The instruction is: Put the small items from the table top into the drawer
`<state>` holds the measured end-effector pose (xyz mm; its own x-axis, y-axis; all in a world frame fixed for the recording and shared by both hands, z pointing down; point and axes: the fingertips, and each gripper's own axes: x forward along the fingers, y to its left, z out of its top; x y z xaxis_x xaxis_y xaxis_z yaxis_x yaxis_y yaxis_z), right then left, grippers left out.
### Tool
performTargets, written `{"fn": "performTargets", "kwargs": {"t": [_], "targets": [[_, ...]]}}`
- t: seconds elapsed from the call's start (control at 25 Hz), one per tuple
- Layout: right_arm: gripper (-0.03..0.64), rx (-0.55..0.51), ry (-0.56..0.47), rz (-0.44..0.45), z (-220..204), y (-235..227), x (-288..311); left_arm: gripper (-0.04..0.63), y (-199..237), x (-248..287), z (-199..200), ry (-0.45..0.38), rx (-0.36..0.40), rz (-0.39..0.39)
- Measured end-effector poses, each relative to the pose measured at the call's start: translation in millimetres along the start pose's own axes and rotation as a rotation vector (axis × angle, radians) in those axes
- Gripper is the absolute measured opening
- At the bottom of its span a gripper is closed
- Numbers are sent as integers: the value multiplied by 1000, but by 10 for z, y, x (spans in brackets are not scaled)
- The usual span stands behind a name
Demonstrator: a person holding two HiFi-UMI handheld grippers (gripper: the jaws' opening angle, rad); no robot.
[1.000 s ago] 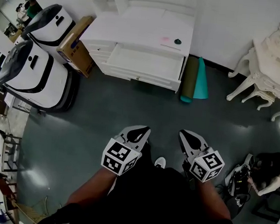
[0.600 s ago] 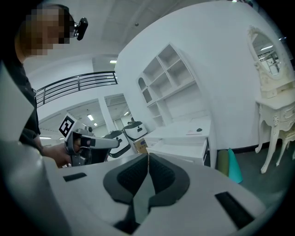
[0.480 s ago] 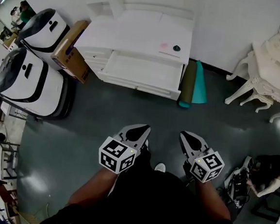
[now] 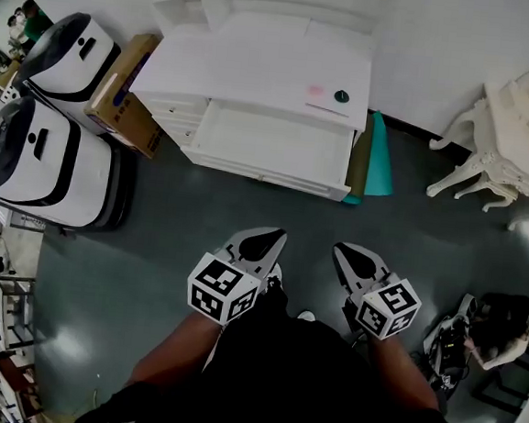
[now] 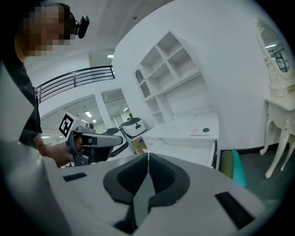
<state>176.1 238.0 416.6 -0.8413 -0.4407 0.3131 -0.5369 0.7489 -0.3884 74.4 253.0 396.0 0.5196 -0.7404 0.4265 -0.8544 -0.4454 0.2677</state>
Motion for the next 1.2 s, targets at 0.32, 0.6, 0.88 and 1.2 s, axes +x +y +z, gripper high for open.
{"fn": "performTargets", "kwargs": {"t": [0.32, 0.6, 0.88, 1.2], "targets": [[28, 1, 14, -32, 226, -55, 580, 3, 629, 100, 245, -1, 20, -20], [28, -22, 28, -84, 355, -103, 960, 3, 1045, 96, 294, 8, 38, -50], [28, -24, 35, -108, 423, -62, 1120, 3, 1253, 108, 316, 7, 21, -70], [28, -45, 47, -125, 427, -120, 1155, 4, 1292, 163, 268, 24, 16, -80]]}}
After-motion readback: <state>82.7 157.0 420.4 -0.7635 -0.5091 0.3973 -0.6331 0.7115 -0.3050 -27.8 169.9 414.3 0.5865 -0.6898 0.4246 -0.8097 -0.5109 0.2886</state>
